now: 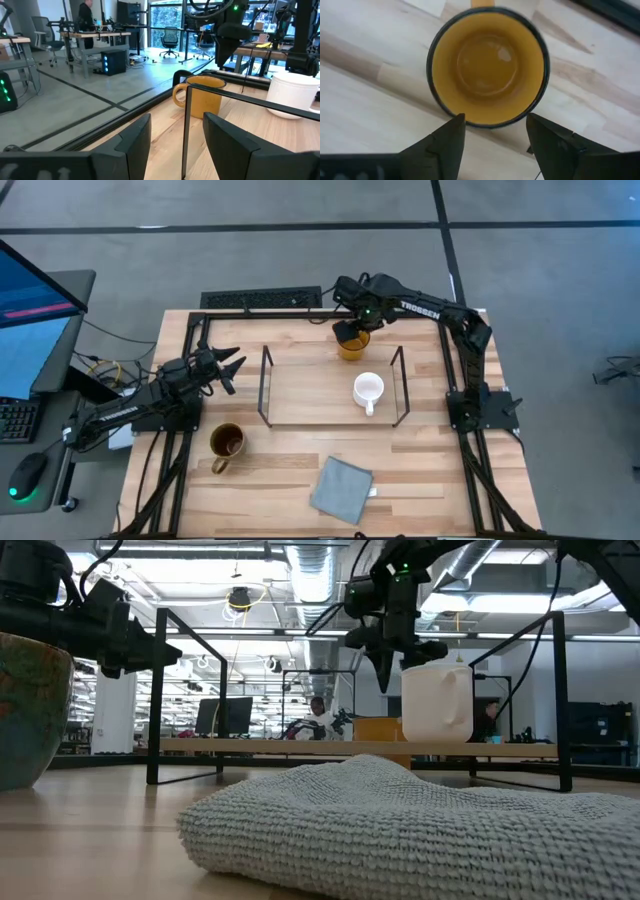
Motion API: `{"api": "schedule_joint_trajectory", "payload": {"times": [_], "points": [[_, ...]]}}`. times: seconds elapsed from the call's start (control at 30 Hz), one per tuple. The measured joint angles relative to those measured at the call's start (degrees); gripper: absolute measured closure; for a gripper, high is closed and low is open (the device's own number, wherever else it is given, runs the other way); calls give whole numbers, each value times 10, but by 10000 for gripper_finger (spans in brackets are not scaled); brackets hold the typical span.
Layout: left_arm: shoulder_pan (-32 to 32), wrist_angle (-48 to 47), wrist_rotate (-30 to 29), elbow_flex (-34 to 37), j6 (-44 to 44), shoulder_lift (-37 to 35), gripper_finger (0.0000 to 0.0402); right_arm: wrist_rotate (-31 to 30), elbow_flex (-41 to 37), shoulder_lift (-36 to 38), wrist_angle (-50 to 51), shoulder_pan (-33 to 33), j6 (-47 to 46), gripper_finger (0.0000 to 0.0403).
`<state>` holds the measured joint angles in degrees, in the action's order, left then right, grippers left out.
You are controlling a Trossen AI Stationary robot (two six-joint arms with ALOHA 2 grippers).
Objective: Stack small to large cups/mugs on shelf
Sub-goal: Put the yellow cup on the shelf
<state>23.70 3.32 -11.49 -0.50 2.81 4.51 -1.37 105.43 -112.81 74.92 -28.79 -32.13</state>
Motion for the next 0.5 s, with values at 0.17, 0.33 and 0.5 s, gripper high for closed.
{"api": "schedule_joint_trajectory", "payload": {"times": [0.17,0.33,0.5], "points": [[0,0,0,0,0,0,230,-32,0,0,0,4,-49,168],[0,0,0,0,0,0,230,-18,-19,1,-10,-3,-69,168],[0,0,2,0,0,0,230,36,-73,0,-7,-24,-79,168]]}}
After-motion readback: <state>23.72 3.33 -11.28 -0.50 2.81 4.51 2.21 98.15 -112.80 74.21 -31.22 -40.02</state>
